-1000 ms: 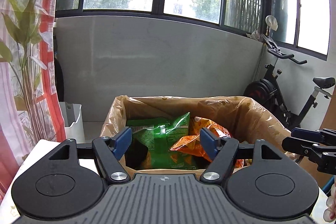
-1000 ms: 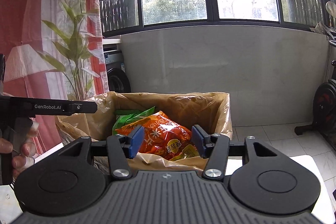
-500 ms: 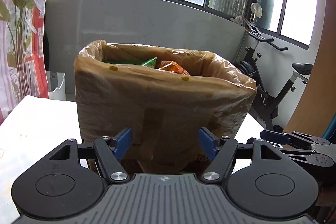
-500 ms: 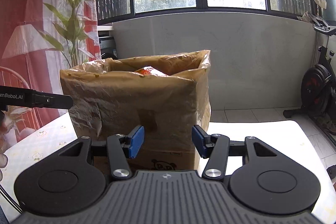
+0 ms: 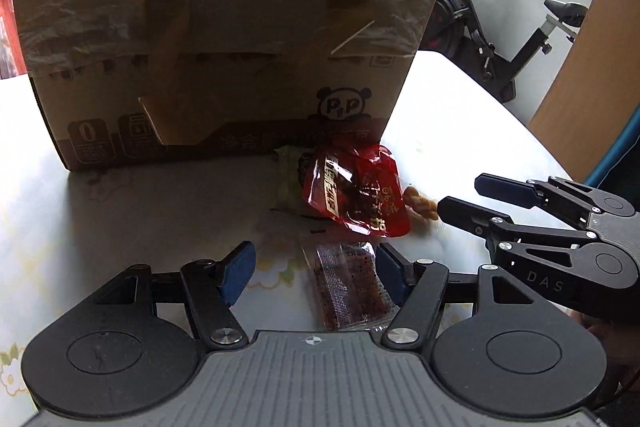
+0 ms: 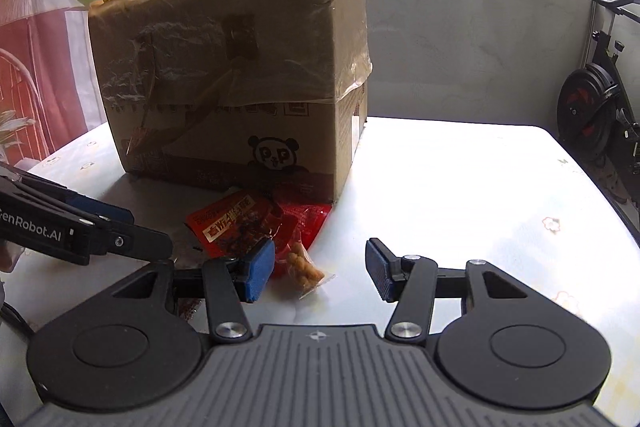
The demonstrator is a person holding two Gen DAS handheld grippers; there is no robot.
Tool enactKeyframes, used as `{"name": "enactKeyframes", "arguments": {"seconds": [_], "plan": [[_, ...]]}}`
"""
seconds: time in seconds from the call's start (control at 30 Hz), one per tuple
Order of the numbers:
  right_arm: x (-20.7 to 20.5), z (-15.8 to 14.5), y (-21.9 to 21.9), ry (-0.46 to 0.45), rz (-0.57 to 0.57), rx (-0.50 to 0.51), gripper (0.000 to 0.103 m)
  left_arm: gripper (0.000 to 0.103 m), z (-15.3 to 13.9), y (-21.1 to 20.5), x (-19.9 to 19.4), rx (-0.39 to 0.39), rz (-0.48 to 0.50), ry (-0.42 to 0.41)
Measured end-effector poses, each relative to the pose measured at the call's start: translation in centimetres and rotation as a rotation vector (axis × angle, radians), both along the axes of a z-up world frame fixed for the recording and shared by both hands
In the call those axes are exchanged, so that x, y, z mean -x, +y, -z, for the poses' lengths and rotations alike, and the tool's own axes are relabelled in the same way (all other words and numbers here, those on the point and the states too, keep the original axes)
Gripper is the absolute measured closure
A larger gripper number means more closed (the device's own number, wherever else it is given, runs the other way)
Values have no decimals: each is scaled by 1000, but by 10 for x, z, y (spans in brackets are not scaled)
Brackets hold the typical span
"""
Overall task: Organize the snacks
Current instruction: 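Grasp the small brown sachet with the left tool while the right tool grasps the red jerky bag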
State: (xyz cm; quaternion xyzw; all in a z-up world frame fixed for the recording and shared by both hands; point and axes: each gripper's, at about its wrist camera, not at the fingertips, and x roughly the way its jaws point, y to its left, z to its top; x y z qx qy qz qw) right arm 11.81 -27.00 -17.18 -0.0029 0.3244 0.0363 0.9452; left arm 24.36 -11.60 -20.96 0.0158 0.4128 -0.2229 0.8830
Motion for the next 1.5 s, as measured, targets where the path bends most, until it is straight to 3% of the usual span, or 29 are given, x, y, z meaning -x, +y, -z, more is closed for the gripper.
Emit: {"name": "enactKeyframes", "arguments": {"seconds": [0.3,0.47,0.6,0.63,0.83,1.07,1.4,1.5], "plan": [[2,7,-12,-5,24,-51,49,34,16,-20,2,-34,38,25],[3,7,-13,-15,16,-63,49,35,20,-29,4,-83,51,-9],[3,8,-17,-14,20,-78,49,42,15,-41,12,-193,78,-49],[3,8,-17,-15,19,-77,49,53,14,-41,11,-178,84,-37],[4,8,-15,-15,3,-70,49,62,12,-23,13,-148,34,-24],[4,8,-13,-12,-15,-61,49,63,8,5,8,-101,-67,-8],[4,4,-2,-8,-53,-3,49,63,-10,30,11,-18,-108,-48],[-3,1,8,9,-113,38,42,63,-16,41,12,4,-127,-63]]}}
